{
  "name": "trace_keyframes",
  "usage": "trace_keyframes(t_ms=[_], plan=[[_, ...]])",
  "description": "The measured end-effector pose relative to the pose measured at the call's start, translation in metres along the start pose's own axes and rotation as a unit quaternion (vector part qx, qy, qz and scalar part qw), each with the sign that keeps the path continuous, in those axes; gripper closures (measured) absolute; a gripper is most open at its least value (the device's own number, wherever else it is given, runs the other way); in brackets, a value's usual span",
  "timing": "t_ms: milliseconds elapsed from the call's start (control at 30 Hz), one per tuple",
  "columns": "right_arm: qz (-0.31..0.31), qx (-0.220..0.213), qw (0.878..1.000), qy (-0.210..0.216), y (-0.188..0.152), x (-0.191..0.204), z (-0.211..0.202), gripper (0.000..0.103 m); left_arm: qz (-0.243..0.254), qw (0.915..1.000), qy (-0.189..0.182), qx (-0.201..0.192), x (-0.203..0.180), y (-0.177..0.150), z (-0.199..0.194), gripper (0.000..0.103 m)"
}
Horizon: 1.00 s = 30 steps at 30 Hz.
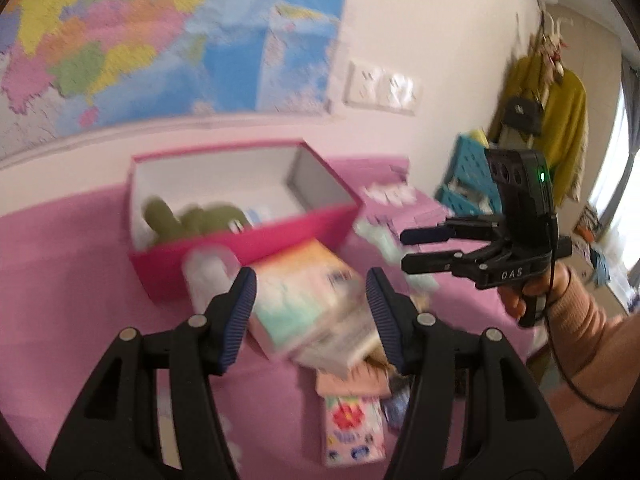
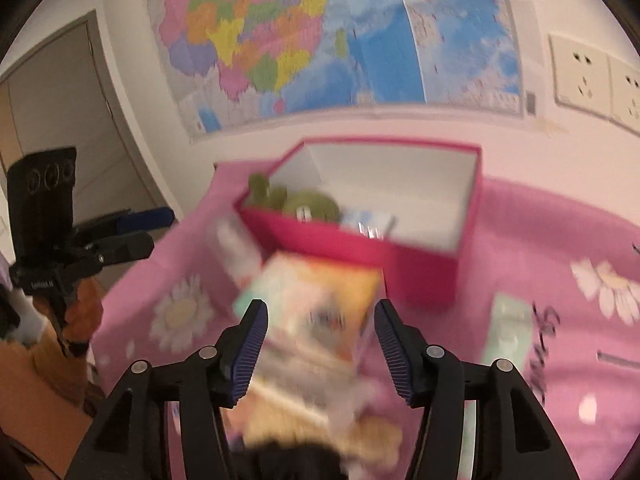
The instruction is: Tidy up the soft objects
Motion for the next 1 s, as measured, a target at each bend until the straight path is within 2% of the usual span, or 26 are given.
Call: trace_keyframes(t_ms=[167, 333, 467, 600, 667, 733, 833, 1000], plan=[[-0.01, 0.029, 0.999, -0.012, -0.04, 0.001, 0.004, 0.046, 0.001, 0.9983, -0.027, 0.052, -0.012, -0.029, 0.026, 0.044], [-0.019, 0.051, 0.998, -0.042, -0.06, -0.004, 0.023, 0.046, -0.005, 0.9952, -0.03, 0.093, -0.014, -0.052, 0.048, 0.044], [-0.019, 0.046, 0.998, -0.036, -0.061, -0.006, 0.031, 0.05, -0.015, 0.994, -0.025, 0.105, -0.012, -0.057, 0.062, 0.044], [-0.026, 0.034, 0.999, -0.025, -0.054, -0.005, 0.036, 0.065, -0.023, 0.9933, -0.021, 0.111, -0.01, -0.056, 0.076, 0.044], [-0.028, 0.029, 0.999, -0.023, -0.051, -0.005, 0.039, 0.066, -0.024, 0.9932, -0.018, 0.112, -0.008, -0.054, 0.08, 0.048], [-0.027, 0.026, 0.999, -0.02, -0.048, -0.005, 0.042, 0.066, -0.025, 0.9931, -0.013, 0.114, -0.009, -0.054, 0.084, 0.058], [-0.023, 0.02, 0.999, -0.01, -0.047, -0.006, 0.045, 0.067, -0.031, 0.9923, -0.014, 0.119, -0.008, -0.053, 0.09, 0.068], [-0.018, 0.009, 1.0, -0.009, -0.046, -0.01, 0.044, 0.079, -0.039, 0.9927, -0.006, 0.114, -0.006, -0.047, 0.092, 0.068]])
Point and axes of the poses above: each gripper's, at about its wrist camera, not at the fingertips, and z roughly the way its jaws point, x to its left, y to its top, the point moved 6 cm from there along z, roughly the way its jaws point, and after that the axes turned 10 degrees about x, right-handed, at the moved point
